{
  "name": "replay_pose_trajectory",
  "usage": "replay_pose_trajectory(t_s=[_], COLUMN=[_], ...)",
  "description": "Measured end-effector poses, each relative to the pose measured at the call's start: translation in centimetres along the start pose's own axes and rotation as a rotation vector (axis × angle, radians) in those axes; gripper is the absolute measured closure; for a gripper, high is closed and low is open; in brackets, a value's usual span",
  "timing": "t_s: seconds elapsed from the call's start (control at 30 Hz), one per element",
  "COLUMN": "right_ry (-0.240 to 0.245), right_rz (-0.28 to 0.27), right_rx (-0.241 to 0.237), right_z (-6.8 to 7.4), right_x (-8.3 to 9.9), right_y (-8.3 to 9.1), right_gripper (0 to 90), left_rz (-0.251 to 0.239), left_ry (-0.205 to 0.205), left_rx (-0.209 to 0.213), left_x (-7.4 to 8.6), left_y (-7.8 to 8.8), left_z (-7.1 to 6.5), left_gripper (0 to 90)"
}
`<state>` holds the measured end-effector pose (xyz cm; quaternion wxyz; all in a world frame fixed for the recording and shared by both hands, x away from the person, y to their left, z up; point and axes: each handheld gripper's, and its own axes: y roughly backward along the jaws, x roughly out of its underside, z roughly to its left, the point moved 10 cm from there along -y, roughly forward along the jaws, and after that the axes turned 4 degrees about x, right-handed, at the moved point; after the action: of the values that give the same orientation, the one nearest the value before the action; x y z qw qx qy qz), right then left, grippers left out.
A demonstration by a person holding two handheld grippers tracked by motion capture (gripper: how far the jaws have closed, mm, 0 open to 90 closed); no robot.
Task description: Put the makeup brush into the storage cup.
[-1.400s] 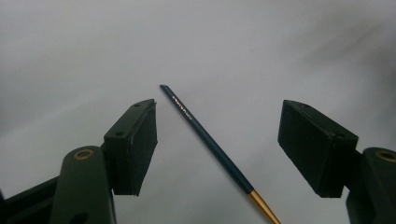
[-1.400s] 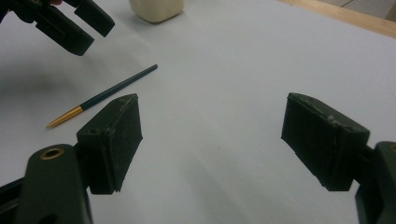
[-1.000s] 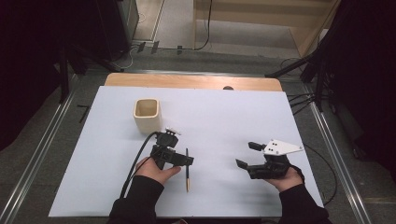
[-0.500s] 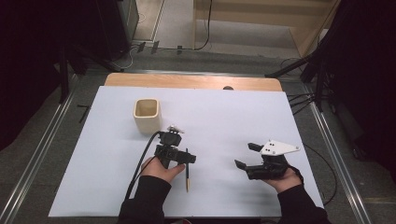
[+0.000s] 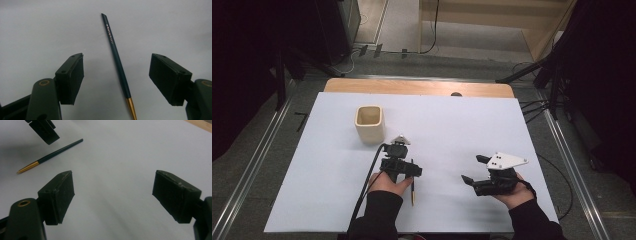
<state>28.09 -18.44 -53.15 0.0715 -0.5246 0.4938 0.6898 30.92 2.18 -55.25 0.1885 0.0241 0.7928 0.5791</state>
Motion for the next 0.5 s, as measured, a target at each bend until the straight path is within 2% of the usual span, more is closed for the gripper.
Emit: replay_pose_trajectory(t_s=[0.23, 0.33, 0.5], right_ry=[-0.007, -0.004, -0.002], right_rz=[0.013, 0.019, 0.018], right_rx=[0.016, 0.020, 0.027], right_z=[-0.3, -0.4, -0.4], right_x=[0.3, 0.4, 0.4], right_y=[-0.1, -0.1, 0.1], right_gripper=[18.6, 18.6, 18.6], left_rz=[-0.001, 0.006, 0.018], left_ry=[-0.005, -0.007, -0.013], left_rx=[-0.009, -0.049, -0.082], left_x=[-0.1, 0.0, 0.2], left_y=[-1.1, -1.6, -2.1], left_z=[-0.6, -0.4, -0.4], left_gripper=[32.3, 34.8, 37.7])
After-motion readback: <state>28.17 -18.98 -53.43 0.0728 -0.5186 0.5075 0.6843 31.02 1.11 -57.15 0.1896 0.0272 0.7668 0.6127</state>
